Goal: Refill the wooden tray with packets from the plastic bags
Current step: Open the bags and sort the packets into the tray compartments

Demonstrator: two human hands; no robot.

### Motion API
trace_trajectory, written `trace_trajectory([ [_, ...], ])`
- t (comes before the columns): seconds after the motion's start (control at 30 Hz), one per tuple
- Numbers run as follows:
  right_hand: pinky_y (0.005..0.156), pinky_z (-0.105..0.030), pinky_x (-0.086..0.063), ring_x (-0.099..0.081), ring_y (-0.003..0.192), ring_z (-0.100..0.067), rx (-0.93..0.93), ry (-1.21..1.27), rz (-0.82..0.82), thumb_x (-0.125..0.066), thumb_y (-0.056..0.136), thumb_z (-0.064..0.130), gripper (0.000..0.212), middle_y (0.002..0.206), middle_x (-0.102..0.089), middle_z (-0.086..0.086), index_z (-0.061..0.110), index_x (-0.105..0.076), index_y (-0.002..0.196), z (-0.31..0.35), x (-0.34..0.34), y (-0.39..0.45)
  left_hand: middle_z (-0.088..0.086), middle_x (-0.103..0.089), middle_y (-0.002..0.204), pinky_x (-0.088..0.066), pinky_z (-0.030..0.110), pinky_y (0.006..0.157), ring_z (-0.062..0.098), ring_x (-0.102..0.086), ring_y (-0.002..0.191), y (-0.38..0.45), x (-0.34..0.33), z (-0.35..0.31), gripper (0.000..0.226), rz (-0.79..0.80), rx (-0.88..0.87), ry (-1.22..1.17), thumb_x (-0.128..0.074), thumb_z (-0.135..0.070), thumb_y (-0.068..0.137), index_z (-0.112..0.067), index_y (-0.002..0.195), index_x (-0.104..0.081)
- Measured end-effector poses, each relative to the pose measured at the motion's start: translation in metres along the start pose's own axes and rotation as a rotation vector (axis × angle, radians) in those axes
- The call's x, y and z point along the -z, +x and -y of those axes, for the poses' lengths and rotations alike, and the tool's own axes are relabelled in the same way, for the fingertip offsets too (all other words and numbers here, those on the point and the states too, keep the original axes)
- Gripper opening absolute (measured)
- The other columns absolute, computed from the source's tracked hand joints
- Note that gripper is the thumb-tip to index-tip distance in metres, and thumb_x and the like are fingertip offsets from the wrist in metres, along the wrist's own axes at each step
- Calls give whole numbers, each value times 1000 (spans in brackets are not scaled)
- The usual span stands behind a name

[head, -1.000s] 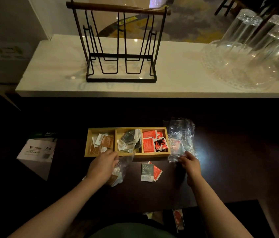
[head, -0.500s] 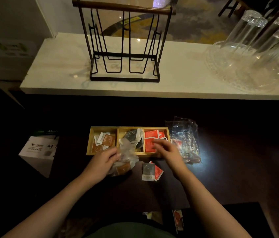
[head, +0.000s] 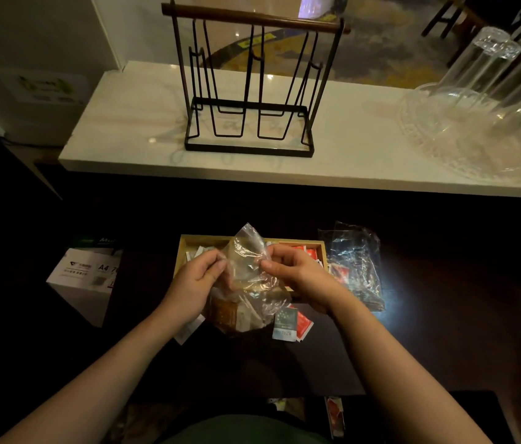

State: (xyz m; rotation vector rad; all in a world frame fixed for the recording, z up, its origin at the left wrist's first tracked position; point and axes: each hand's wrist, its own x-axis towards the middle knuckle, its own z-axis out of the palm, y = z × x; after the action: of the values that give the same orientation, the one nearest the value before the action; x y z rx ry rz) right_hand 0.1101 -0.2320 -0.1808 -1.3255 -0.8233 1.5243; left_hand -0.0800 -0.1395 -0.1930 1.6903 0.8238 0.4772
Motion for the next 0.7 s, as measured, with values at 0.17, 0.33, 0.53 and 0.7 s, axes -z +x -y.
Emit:
trace_trajectory([
  [0.17, 39, -11, -38, -52, 42, 1, -2, -42, 13, -61, 91, 17, 8, 58, -63, 10, 15, -65, 85, 4, 3, -2, 0, -62, 60, -48, 33, 68, 14, -60, 64, -3, 0, 11, 30, -91, 73, 83, -43, -9, 98, -17, 72, -55],
  [0.33, 52, -19, -51, -59, 54, -8, -88, -78, 42, -67, 85, 12, 8, 63, -66, 6, 16, -70, 79, -3, -7, 1, 3, -64, 63, -48, 28, 58, 14, -62, 57, -3, -5, 22, 27, -59, 178, 128, -45, -10, 98, -21, 76, -56],
  [0.53, 61, -18, -55, -66, 63, -7, -173, -69, 96, -63, 86, 2, 14, 67, -69, 6, 13, -68, 78, -21, -24, 2, 6, -64, 76, -51, 36, 66, 29, -64, 72, -9, -14, 34, 23, 24, 285, 207, -49, -8, 96, -24, 82, -58],
  [0.7, 56, -17, -55, -65, 61, -6, -197, 24, 21, -63, 87, 2, 14, 66, -69, 6, 12, -69, 79, -35, -27, 0, -8, -61, 97, -49, 25, 75, 11, -58, 90, -13, -16, 35, 9, -61, 296, 380, -63, -14, 88, -22, 92, -62],
])
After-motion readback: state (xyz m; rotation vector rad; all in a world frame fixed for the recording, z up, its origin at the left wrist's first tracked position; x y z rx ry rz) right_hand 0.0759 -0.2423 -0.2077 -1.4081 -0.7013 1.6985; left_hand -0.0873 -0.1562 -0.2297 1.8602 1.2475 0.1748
